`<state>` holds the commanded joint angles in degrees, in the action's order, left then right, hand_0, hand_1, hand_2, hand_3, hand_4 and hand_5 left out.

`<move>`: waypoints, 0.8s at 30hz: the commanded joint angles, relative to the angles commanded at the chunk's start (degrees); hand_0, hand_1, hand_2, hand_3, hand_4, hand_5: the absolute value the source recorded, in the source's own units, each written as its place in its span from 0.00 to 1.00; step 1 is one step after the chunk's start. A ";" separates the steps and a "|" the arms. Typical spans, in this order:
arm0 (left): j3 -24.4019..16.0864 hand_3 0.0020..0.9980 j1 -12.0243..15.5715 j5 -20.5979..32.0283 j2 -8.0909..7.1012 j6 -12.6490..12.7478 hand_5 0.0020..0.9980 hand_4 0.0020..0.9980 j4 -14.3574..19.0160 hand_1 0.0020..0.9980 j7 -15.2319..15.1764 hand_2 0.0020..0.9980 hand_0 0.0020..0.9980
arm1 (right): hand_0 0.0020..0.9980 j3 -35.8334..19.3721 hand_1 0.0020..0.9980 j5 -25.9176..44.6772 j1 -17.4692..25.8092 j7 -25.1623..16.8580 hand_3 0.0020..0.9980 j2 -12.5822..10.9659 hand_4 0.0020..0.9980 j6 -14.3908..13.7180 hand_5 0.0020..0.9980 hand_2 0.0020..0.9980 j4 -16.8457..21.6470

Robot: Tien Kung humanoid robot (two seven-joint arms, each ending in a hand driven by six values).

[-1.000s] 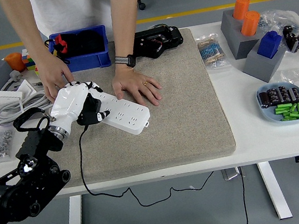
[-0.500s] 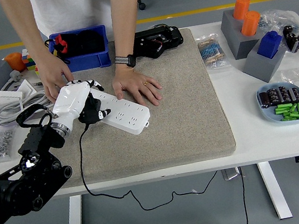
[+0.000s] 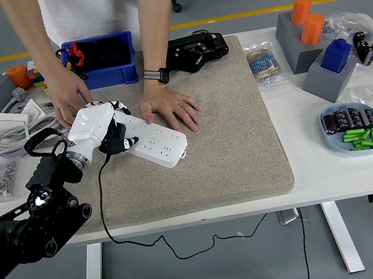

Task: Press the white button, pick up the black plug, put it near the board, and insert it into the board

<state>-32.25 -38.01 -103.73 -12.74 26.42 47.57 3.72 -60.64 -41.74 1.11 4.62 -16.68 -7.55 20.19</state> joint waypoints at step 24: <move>-1.90 0.61 1.24 -0.73 -1.75 0.15 0.24 0.91 8.18 0.65 1.31 0.64 0.83 | 0.70 -0.76 0.61 -0.11 0.50 -0.10 0.60 0.24 0.64 -0.04 0.33 0.62 0.11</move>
<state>-34.15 -36.76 -104.46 -14.49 26.57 55.76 5.03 -61.40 -41.85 1.61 4.53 -16.43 -7.59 20.30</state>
